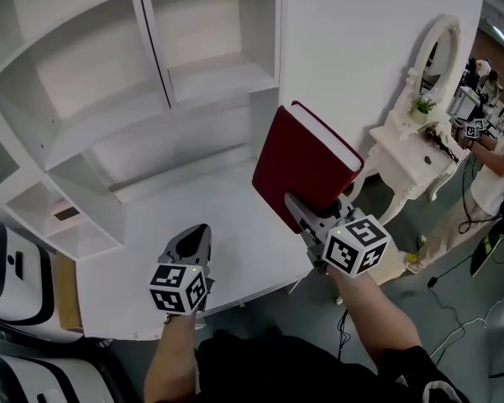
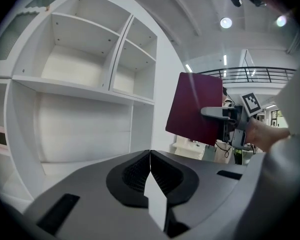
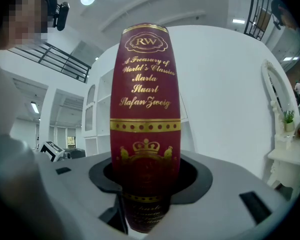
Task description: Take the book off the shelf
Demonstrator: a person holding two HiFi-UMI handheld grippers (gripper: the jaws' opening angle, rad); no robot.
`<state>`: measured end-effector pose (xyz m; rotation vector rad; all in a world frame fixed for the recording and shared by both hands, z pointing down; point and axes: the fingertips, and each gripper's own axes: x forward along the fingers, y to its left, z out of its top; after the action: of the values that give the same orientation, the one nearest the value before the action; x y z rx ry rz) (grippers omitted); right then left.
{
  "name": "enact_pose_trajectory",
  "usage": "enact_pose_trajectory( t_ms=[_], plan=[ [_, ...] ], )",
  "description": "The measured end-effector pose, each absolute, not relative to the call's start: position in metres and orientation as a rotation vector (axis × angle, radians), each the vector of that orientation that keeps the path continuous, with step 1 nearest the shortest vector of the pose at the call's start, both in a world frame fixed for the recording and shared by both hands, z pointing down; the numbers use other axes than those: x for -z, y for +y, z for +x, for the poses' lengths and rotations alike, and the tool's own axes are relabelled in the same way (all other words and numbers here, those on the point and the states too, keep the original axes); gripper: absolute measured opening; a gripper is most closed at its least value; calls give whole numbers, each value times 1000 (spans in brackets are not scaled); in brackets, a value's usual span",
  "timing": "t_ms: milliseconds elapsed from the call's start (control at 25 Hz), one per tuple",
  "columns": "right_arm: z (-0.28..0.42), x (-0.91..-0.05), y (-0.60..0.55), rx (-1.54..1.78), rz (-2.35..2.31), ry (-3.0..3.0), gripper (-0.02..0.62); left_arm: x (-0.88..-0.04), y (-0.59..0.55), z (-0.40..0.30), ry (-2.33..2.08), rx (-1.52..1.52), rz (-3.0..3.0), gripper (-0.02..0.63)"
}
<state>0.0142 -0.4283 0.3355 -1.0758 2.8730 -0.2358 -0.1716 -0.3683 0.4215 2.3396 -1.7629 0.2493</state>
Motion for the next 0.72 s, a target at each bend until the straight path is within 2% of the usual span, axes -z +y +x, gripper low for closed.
enact_pose_trajectory(
  t_ms=[320,720],
  plan=[
    [-28,-367,-408,302,-1052,2890,232,-429,-354,-207,-1777,-246,2325,11],
    [-128,-378,-379,301,-971,2940,232,-427,-322,-304,-1835,-247,2279,11]
  ],
)
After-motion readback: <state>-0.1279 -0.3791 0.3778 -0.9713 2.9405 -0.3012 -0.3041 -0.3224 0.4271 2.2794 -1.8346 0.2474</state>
